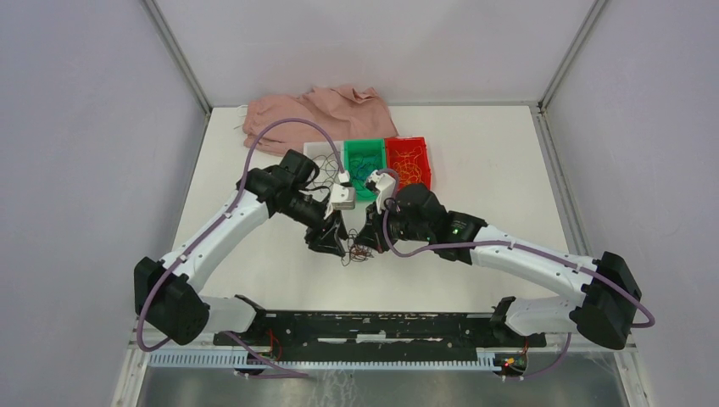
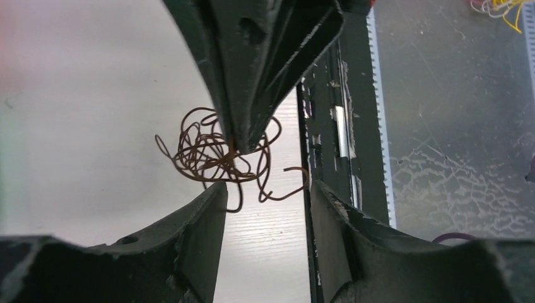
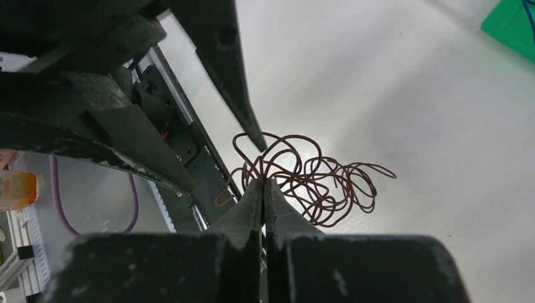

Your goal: Untangle the cables

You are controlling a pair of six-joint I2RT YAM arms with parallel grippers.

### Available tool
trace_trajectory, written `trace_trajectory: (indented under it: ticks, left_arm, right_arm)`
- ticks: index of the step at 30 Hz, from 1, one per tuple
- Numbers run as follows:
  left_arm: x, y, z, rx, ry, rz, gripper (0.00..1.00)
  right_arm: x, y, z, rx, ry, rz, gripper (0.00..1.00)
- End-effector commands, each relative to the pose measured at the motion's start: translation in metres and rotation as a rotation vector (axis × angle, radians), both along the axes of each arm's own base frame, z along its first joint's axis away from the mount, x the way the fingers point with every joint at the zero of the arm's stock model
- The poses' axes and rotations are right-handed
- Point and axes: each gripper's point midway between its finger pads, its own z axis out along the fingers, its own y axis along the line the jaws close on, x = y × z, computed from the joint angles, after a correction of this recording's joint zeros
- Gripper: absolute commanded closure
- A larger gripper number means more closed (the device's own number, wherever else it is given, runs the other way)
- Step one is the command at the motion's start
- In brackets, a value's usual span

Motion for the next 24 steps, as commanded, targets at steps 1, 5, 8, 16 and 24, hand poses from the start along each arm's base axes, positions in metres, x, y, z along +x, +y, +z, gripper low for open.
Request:
trace_trajectory:
  ticks: [1,5,8,16,24]
  left_arm:
    - [-0.010,-0.006,0.008,-0.033,-0.055,-0.093,0.48]
    - [0.012,-0.013,0.010,-0.024,-0.106,-0.020,0.69]
    - [0.028,-0.015,0.008,-0.009,-0.128,0.047,0.83]
    - [0.042,-0.015,0.029,0.000,-0.177,0.117,0.97]
    - [0.068,0.000,0.067,0.043,-0.346,0.235,0.97]
  right_arm:
    - [0.005,0.014,0.038,0.100,-0.047,0.016,0.99]
    - [0.004,0.015,0.039,0.102,-0.046,0.021,0.99]
    - [0.005,0.014,0.039,0.099,-0.047,0.014,0.99]
    - [0.009,-0.002,0.027,0.067,-0.052,-0.052,0.97]
    - [0.023,-0.045,0.019,0.009,-0.097,-0.210,0.89]
